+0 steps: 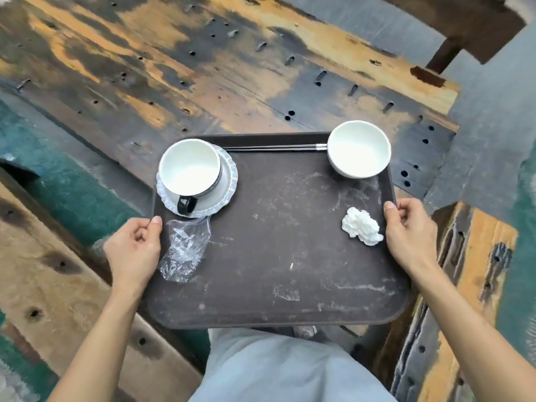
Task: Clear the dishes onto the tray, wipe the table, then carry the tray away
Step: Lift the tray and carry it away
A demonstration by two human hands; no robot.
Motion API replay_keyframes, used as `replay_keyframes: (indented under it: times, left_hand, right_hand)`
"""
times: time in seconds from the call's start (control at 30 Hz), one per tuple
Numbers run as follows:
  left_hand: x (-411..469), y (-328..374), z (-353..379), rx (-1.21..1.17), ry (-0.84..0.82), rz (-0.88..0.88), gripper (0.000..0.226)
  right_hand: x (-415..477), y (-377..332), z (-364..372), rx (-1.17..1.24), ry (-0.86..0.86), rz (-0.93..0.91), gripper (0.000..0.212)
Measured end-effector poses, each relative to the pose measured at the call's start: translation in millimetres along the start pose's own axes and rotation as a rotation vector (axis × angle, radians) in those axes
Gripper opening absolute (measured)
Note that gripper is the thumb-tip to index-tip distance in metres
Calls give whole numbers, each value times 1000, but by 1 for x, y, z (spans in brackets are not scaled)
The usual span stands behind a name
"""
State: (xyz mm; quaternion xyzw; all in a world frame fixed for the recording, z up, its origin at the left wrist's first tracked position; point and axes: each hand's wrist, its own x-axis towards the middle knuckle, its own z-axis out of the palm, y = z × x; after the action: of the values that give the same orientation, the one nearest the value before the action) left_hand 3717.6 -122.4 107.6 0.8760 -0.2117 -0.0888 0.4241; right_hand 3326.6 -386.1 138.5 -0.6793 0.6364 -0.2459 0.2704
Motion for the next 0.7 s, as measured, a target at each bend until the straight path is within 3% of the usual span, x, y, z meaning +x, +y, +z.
replay_keyframes:
  times: [0.37, 0.7]
  left_hand:
    - [175, 4, 75, 138, -408, 263, 29]
    - [206, -50, 209, 240, -561, 303, 30]
  right_hand:
    - [-46, 7, 98, 67, 268, 381, 18]
    - [-31, 91, 179, -3, 367, 476, 20]
